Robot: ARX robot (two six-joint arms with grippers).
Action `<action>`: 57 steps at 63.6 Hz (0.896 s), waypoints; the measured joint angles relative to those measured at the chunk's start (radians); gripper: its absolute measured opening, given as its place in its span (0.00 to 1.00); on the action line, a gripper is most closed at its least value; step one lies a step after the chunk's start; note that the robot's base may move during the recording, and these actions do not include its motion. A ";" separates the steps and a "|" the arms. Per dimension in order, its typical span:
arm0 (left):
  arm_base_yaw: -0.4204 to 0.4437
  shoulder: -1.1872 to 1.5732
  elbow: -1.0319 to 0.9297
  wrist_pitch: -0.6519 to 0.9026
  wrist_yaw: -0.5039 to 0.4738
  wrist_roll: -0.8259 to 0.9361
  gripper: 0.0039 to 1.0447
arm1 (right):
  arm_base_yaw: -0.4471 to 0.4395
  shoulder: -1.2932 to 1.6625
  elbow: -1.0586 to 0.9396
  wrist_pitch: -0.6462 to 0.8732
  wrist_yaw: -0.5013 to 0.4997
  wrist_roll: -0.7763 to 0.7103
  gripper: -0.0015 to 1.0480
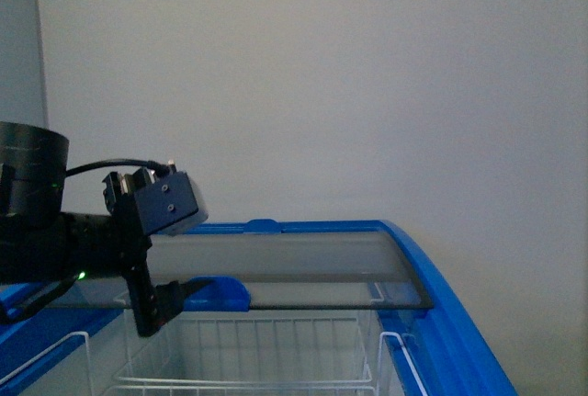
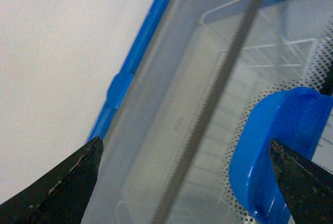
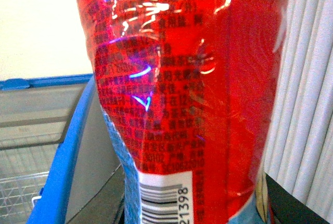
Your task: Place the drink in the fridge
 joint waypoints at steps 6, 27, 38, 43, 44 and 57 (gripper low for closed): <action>-0.013 0.031 0.069 0.045 -0.082 -0.045 0.92 | 0.000 0.000 0.000 0.000 -0.002 0.000 0.38; -0.040 0.012 0.087 0.150 -0.392 -0.457 0.92 | 0.000 0.000 0.000 0.000 0.000 0.000 0.38; -0.037 -0.264 -0.163 0.004 -0.450 -0.880 0.92 | 0.000 0.000 0.000 0.000 0.000 0.000 0.38; -0.028 -0.482 -0.362 -0.022 -0.422 -1.020 0.92 | 0.000 0.000 0.000 0.000 0.000 0.000 0.38; -0.022 -0.548 -0.423 -0.034 -0.404 -1.042 0.92 | 0.000 0.000 0.000 0.000 0.000 0.000 0.38; 0.024 -0.945 -0.904 0.137 -0.597 -1.081 0.61 | -0.007 0.005 0.004 -0.016 -0.021 -0.005 0.38</action>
